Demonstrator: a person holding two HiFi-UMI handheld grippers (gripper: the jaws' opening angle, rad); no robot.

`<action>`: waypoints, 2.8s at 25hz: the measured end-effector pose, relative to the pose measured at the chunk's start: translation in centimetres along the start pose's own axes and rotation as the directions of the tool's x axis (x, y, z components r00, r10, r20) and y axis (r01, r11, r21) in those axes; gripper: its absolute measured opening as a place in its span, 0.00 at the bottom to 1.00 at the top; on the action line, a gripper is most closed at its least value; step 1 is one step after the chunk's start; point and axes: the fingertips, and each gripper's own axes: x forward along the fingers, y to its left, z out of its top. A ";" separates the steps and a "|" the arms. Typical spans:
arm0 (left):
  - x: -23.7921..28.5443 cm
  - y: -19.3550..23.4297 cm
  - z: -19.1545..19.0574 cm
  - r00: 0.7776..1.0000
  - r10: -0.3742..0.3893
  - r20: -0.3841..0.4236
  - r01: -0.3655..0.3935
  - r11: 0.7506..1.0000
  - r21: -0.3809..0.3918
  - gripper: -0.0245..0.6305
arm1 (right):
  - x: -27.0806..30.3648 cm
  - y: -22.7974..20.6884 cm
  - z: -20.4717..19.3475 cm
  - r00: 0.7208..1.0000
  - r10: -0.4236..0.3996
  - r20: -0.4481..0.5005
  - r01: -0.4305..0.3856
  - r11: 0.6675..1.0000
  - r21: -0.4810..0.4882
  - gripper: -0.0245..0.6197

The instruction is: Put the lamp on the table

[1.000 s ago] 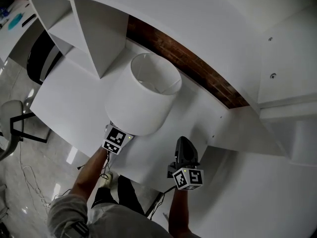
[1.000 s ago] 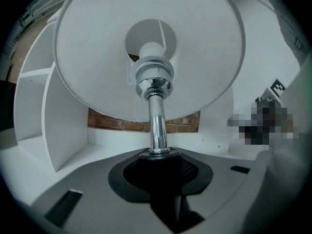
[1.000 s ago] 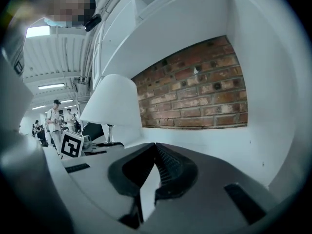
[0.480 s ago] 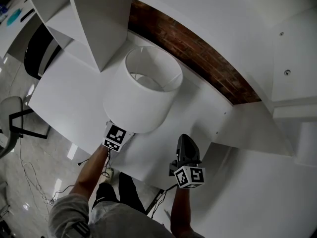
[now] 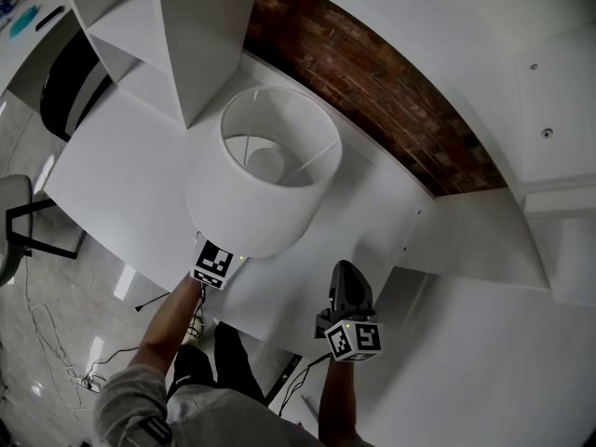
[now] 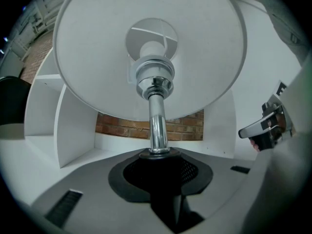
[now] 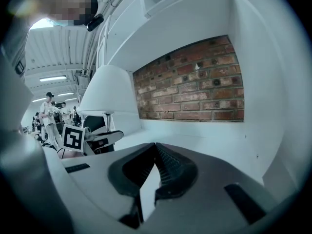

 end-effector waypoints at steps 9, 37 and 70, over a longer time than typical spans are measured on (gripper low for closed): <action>-0.6 0.4 1.5 0.998 -0.019 0.057 0.019 1.000 -0.015 0.20 | 0.2 1.0 -1.8 1.000 -0.001 0.005 0.001 1.000 -0.010 0.07; -2.7 -1.8 1.2 0.984 -0.062 0.165 0.042 0.991 0.125 0.20 | -1.7 1.8 -5.0 0.996 -0.026 0.080 0.030 0.998 -0.052 0.07; -4.8 -2.6 1.6 0.968 -0.106 0.226 0.067 0.982 0.177 0.48 | -6.2 4.1 -6.8 0.993 -0.083 0.081 0.088 0.994 -0.059 0.07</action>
